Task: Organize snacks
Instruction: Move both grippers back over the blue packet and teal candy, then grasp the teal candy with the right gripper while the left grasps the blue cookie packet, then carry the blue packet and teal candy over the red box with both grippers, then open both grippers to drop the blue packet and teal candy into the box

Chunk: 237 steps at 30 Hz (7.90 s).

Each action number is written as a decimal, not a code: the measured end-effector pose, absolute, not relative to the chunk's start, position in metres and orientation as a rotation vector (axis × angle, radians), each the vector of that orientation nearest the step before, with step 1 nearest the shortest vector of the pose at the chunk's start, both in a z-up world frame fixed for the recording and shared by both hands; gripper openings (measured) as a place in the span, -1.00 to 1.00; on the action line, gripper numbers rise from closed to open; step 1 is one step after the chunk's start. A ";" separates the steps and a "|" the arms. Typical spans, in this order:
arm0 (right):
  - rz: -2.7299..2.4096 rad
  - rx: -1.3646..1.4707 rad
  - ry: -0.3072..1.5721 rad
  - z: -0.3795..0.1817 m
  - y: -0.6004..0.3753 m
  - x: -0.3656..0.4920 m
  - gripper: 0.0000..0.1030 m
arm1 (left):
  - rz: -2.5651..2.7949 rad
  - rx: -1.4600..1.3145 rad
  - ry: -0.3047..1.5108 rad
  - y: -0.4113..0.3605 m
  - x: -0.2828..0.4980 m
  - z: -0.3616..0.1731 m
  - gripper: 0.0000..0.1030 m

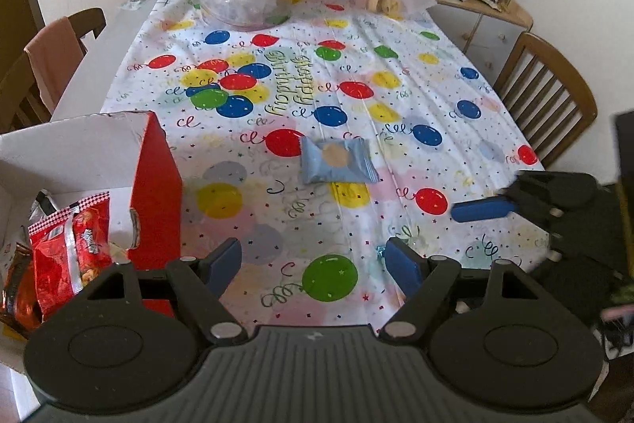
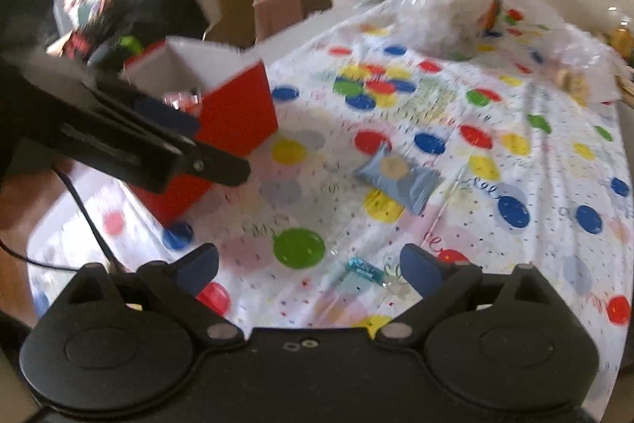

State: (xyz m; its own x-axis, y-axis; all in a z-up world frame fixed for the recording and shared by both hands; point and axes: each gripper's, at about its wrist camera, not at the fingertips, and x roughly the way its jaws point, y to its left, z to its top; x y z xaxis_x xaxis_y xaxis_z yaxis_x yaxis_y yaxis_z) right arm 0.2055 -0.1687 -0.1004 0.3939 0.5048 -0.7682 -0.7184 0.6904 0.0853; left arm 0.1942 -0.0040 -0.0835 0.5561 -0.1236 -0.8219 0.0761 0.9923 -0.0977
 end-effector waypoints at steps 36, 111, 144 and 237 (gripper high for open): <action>0.893 -0.397 1.032 -0.179 -0.172 0.273 -0.78 | -0.521 0.472 0.964 -0.055 0.293 -0.111 0.54; 0.507 0.019 0.916 -0.093 -0.214 0.191 -0.79 | -0.273 0.103 1.012 -0.004 0.238 -0.051 -0.10; 0.668 -0.072 0.782 -0.019 -0.017 0.152 -0.79 | 0.093 -0.135 0.887 0.241 0.123 -0.015 -0.10; 0.700 -0.238 0.979 -0.105 0.079 0.163 -0.57 | 0.093 -0.121 0.917 0.269 0.100 -0.075 -0.28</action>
State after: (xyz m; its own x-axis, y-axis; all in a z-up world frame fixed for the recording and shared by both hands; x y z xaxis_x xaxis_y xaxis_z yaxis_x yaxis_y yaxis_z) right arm 0.1626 0.0787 -0.1054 0.3619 0.4347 -0.8247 -0.6399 0.7592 0.1194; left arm 0.1004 0.2686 -0.0753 0.6053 0.0288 -0.7955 -0.1320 0.9891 -0.0646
